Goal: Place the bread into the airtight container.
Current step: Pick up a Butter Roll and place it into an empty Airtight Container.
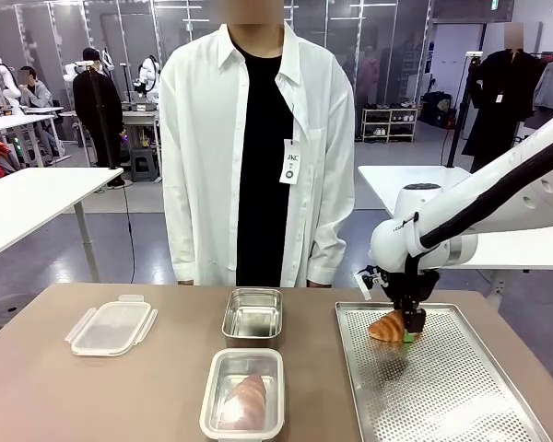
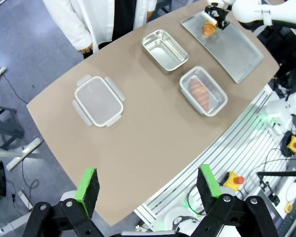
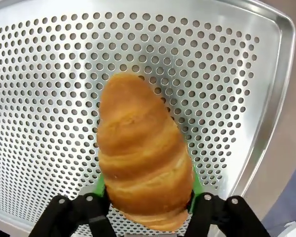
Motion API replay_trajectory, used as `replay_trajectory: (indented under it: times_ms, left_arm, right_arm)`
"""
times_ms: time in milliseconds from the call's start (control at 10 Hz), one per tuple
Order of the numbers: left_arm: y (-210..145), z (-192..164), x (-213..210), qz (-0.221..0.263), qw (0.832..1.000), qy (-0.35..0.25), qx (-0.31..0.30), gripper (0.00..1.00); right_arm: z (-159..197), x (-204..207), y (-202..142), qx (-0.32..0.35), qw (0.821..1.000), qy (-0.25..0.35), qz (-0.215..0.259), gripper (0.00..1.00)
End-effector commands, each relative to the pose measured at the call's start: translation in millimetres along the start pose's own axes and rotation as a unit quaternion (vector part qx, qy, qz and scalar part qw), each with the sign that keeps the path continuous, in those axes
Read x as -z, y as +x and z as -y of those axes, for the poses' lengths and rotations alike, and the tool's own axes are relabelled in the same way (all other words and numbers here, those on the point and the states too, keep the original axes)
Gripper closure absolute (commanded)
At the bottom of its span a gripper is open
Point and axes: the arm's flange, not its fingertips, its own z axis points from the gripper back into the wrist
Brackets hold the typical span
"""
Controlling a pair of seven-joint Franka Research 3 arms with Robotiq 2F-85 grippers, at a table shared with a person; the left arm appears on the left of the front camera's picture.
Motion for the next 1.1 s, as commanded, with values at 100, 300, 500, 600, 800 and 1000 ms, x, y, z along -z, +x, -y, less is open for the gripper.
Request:
replay_trajectory:
  times_ms: [100,300,500,600,800,1000]
  left_arm:
    - [-1.0,0.7,-0.9,0.0,1.0,-0.005,0.01,0.0]
    - [-1.0,0.7,-0.9,0.0,1.0,-0.005,0.01,0.0]
    - [-1.0,0.7,-0.9,0.0,1.0,-0.005,0.01,0.0]
    - [-1.0,0.7,-0.9,0.0,1.0,-0.005,0.01,0.0]
    - [-1.0,0.7,-0.9,0.0,1.0,-0.005,0.01,0.0]
    - [-1.0,0.7,-0.9,0.0,1.0,-0.005,0.01,0.0]
  right_arm:
    - [-8.5,-20.7,4.6,0.009,1.0,-0.004,0.0,0.64]
    - [-23.8,-64.5,13.2,0.024,1.0,-0.012,0.005,0.64]
    - [-42.8,-108.7,32.9,0.042,0.999,-0.011,-0.006,0.64]
    - [-52.5,-125.0,47.9,0.061,0.998,-0.009,-0.004,0.64]
    - [-70.5,-141.7,86.4,0.105,0.994,-0.004,0.005,0.64]
    - [-81.4,-154.4,141.9,0.132,0.991,-0.011,0.032,0.64]
